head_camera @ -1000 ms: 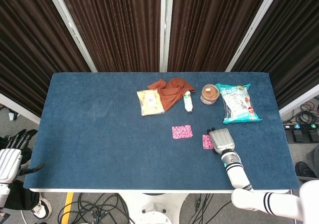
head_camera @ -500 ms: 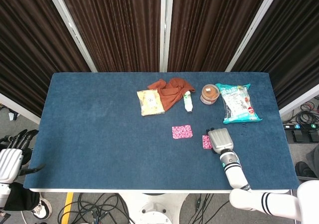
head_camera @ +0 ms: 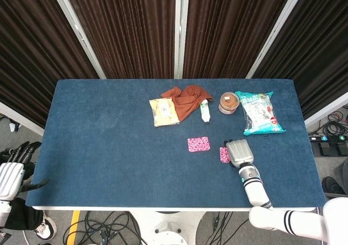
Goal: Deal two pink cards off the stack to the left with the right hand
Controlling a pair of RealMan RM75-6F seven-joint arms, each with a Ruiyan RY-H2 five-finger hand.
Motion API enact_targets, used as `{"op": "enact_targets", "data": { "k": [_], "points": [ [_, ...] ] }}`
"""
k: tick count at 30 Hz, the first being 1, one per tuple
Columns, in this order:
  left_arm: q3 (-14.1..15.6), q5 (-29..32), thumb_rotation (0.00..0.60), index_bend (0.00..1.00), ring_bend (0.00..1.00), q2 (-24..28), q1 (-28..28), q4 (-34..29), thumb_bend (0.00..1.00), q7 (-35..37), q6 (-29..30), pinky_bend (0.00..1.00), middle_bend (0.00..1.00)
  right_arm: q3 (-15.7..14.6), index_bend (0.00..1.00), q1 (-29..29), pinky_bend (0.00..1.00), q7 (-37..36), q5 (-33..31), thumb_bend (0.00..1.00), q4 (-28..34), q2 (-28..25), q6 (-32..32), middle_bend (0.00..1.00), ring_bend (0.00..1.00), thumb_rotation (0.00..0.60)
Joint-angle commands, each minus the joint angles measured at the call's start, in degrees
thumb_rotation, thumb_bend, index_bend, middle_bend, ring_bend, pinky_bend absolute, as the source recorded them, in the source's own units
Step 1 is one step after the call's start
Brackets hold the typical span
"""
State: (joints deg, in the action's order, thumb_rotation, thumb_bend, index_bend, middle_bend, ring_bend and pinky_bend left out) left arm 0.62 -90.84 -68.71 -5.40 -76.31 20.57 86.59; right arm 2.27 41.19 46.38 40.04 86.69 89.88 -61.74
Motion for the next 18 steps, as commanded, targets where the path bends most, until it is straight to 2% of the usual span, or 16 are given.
{"op": "enact_targets", "data": {
  "k": [1, 9, 18],
  "points": [
    [0.0, 0.0, 0.6, 0.09, 0.0, 0.0, 0.0, -0.1, 0.02, 0.0, 0.0, 0.13, 0.1, 0.2, 0.43, -0.1, 0.87, -0.2, 0.4, 0.19, 0.3, -0.2, -0.2, 0.4, 0.78, 0.6],
    [0.0, 0.1, 0.6, 0.09, 0.0, 0.1, 0.0, -0.1, 0.02, 0.1, 0.0, 0.13, 0.1, 0.8, 0.45, -0.3, 0.87, -0.7, 1.5, 0.19, 1.5, -0.8, -0.7, 0.41, 0.78, 0.6],
    [-0.7, 0.4, 0.6, 0.09, 0.0, 0.7, 0.1, -0.7, 0.02, 0.6, 1.0, 0.13, 0.1, 1.4, 0.47, 1.2, 0.87, 2.7, 4.0, 0.19, 8.0, -1.6, -3.1, 0.43, 0.78, 0.6]
  ]
}}
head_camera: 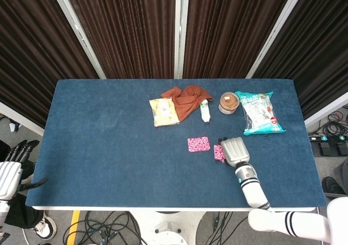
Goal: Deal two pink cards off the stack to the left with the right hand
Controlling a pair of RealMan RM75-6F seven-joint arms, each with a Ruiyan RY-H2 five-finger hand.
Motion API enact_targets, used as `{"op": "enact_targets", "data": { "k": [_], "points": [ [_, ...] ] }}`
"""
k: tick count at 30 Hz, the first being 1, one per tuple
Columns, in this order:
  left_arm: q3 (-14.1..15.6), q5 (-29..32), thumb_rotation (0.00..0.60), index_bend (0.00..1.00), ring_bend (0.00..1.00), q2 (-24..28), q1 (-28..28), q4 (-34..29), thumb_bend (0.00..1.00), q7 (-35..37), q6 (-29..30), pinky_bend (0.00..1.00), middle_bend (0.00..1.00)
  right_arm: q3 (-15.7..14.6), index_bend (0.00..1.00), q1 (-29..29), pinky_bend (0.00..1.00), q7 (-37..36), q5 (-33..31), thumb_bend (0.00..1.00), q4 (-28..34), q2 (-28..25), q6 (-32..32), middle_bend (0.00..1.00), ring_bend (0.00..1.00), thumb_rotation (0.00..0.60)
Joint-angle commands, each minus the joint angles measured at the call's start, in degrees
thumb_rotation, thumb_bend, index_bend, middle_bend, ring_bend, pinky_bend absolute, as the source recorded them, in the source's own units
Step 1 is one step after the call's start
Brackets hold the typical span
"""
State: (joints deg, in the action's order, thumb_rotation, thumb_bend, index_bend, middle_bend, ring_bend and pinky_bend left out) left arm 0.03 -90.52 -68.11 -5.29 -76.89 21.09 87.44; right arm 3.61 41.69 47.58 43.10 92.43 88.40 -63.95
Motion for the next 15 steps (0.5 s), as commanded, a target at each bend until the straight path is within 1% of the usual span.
{"op": "enact_targets", "data": {
  "k": [1, 4, 8, 15],
  "points": [
    [-0.2, 0.1, 0.6, 0.09, 0.0, 0.2, 0.1, -0.2, 0.02, 0.1, 0.3, 0.13, 0.1, 0.0, 0.47, 0.9, 0.87, 2.1, 1.3, 0.19, 3.4, 0.1, -1.1, 0.43, 0.78, 0.6],
    [-0.5, 0.2, 0.6, 0.09, 0.0, 0.6, 0.2, -0.6, 0.02, 0.2, 0.8, 0.13, 0.1, -0.3, 0.47, 1.6, 0.87, 3.9, 2.2, 0.19, 5.4, 0.9, -1.6, 0.43, 0.78, 0.6],
    [-0.8, 0.2, 0.6, 0.09, 0.0, 1.1, 0.3, -1.1, 0.02, 0.1, 1.4, 0.13, 0.1, -0.6, 0.48, 2.8, 0.87, 6.0, 2.3, 0.19, 6.6, 2.9, -1.4, 0.44, 0.78, 0.6],
    [-0.9, 0.4, 0.6, 0.09, 0.0, 1.3, 0.6, -1.1, 0.02, 0.4, 1.7, 0.13, 0.1, -1.9, 0.49, 3.9, 0.87, 8.4, 0.6, 0.19, 5.0, 6.7, -0.5, 0.44, 0.78, 0.6]
  ]
}}
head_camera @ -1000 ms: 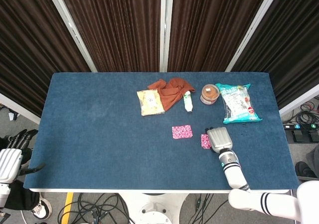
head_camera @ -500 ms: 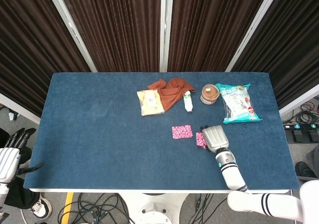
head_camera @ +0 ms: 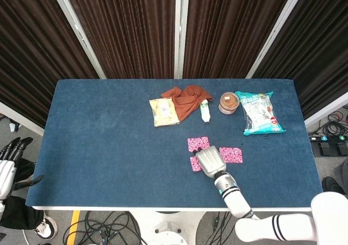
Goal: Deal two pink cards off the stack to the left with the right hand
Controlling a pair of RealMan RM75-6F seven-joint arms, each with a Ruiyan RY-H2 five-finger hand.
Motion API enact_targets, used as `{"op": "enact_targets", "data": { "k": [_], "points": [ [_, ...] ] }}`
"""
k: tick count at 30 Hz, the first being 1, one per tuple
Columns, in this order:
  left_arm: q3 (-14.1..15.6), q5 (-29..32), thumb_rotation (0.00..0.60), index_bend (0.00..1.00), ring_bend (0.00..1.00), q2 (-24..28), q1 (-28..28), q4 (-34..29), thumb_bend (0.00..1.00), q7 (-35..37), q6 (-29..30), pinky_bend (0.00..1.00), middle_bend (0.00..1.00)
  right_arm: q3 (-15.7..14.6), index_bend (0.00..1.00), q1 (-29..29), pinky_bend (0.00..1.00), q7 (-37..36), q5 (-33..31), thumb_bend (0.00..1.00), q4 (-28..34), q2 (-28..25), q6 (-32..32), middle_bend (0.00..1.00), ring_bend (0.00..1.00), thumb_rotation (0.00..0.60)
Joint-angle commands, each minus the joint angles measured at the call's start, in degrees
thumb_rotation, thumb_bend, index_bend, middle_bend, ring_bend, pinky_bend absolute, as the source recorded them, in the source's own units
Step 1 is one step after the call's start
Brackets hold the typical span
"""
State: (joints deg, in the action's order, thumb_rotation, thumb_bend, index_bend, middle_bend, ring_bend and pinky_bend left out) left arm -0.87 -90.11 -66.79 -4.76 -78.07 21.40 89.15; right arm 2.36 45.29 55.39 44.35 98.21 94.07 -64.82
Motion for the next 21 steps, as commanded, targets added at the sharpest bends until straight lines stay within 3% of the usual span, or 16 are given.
{"op": "enact_targets", "data": {
  "k": [1, 11, 21],
  "points": [
    [0.0, 0.1, 0.6, 0.09, 0.0, 0.0, 0.1, 0.1, 0.02, 0.2, 0.0, 0.13, 0.1, -1.0, 0.49, 0.3, 0.87, 0.7, -0.8, 0.19, -1.2, 1.5, 0.4, 0.44, 0.78, 0.6],
    [-0.1, 0.4, 0.6, 0.09, 0.0, -0.1, 0.1, 0.8, 0.02, 0.5, -0.3, 0.13, 0.1, -2.2, 0.48, 0.0, 0.87, 0.8, -1.6, 0.16, -1.7, 2.2, 0.7, 0.42, 0.78, 0.6],
    [0.0, 0.3, 0.6, 0.09, 0.0, -0.3, 0.1, 0.9, 0.02, 0.3, -0.4, 0.13, 0.1, -2.3, 0.35, 0.4, 0.87, 0.2, -2.1, 0.13, -1.0, 1.2, 1.4, 0.31, 0.78, 0.6]
  ]
}}
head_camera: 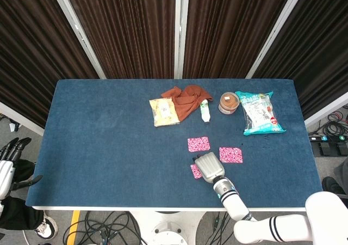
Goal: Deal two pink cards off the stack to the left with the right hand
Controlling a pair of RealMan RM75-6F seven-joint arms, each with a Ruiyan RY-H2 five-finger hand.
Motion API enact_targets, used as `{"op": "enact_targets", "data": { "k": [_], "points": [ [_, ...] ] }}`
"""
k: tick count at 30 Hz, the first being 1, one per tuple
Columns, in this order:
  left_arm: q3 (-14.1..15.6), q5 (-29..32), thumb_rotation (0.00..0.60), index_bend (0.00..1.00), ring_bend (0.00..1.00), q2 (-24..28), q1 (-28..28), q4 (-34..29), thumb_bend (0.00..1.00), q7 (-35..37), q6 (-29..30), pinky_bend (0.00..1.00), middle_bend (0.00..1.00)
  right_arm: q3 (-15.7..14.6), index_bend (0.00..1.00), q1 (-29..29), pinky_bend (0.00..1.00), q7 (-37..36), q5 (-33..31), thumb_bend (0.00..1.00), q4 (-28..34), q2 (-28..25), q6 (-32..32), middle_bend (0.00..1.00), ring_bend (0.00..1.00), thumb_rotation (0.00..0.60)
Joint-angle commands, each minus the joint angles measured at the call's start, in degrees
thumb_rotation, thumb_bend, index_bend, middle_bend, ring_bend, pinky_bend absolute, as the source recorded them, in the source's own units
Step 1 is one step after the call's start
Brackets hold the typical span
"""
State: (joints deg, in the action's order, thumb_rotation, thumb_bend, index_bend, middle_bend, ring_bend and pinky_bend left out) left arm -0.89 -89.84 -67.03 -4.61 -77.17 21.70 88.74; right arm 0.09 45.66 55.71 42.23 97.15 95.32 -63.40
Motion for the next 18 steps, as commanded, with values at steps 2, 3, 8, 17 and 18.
{"op": "enact_targets", "data": {
  "k": [2, 3, 8, 17, 18],
  "points": [
    [0.0, 0.0, 0.6, 0.09, 0.0, -0.1, 0.0, 0.1, 0.02, 0.0, -0.1, 0.13, 0.1, -0.1, 0.34, 0.0, 0.87, -0.3, 0.1, 0.13, 0.1, -0.2, 0.0, 0.31, 0.78, 0.6],
    [0.0, 0.0, 0.6, 0.09, 0.0, -0.1, 0.0, 0.1, 0.02, 0.1, -0.1, 0.13, 0.1, -0.1, 0.34, 0.0, 0.87, -0.4, 0.1, 0.13, 0.1, -0.3, 0.0, 0.3, 0.78, 0.6],
    [0.1, 0.0, 0.6, 0.09, 0.0, -0.1, 0.0, 0.2, 0.02, 0.2, -0.1, 0.13, 0.1, -0.3, 0.33, -0.3, 0.87, -1.0, 0.7, 0.13, 1.1, -1.3, -0.7, 0.3, 0.78, 0.6],
    [0.1, -0.2, 0.6, 0.09, 0.0, -0.3, -0.1, 0.1, 0.02, -0.2, -0.2, 0.13, 0.1, 0.0, 0.3, -0.9, 0.87, -3.5, 2.9, 0.12, 4.7, -4.9, -1.3, 0.27, 0.77, 0.6],
    [0.1, -0.2, 0.6, 0.09, 0.0, -0.3, -0.1, 0.0, 0.02, -0.3, -0.2, 0.13, 0.1, 0.1, 0.29, -0.8, 0.87, -3.7, 2.8, 0.11, 4.3, -4.7, -0.8, 0.27, 0.77, 0.6]
  ]
}}
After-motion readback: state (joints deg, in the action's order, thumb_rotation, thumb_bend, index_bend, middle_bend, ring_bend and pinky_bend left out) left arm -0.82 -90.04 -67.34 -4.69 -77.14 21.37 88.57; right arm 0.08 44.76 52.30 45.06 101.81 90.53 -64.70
